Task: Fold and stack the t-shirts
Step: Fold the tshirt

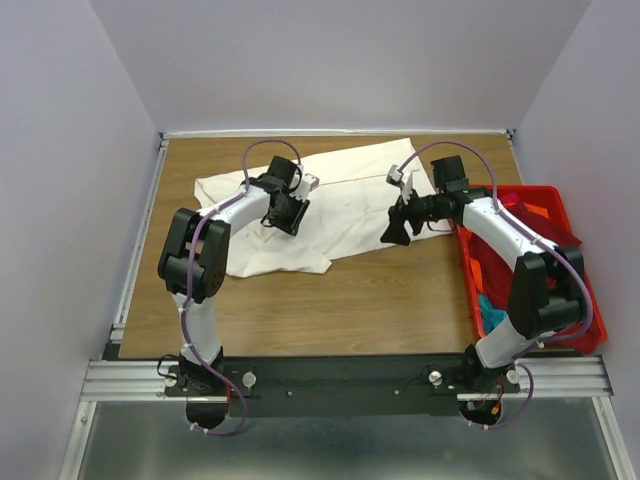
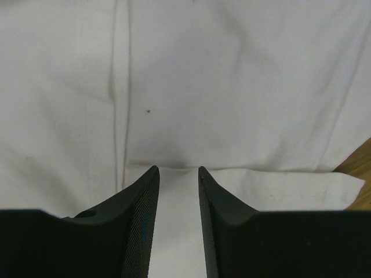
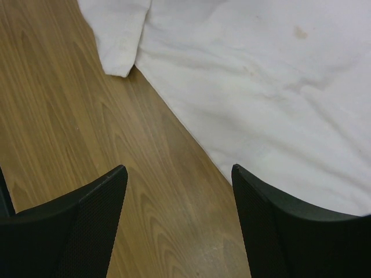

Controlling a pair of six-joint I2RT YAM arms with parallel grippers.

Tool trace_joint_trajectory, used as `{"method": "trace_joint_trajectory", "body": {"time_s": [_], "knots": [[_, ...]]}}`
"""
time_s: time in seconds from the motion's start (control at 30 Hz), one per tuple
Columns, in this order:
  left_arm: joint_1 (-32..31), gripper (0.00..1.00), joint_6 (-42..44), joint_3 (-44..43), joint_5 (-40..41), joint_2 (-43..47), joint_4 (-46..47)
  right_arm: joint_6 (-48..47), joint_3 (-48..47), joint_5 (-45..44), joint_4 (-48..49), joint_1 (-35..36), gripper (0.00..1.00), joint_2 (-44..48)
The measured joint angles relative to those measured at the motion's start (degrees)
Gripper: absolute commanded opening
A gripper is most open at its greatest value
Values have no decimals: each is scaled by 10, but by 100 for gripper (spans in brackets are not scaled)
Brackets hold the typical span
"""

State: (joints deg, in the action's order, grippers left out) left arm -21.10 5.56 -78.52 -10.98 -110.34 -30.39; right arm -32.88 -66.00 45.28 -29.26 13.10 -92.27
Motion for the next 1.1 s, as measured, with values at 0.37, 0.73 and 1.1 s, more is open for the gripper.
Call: {"method": "trace_joint_trajectory", "body": {"time_s": [0.37,0.73,1.1], "knots": [[3,42,26,-37,67,-21,-31,-4,9,34,0,-26,79,5],[4,41,30,-35,63,-29,-40,-8,10,43,0,-38,79,5],[9,13,28,-35,45,-44,-41,-9,12,53,0,-47,79,5]]}}
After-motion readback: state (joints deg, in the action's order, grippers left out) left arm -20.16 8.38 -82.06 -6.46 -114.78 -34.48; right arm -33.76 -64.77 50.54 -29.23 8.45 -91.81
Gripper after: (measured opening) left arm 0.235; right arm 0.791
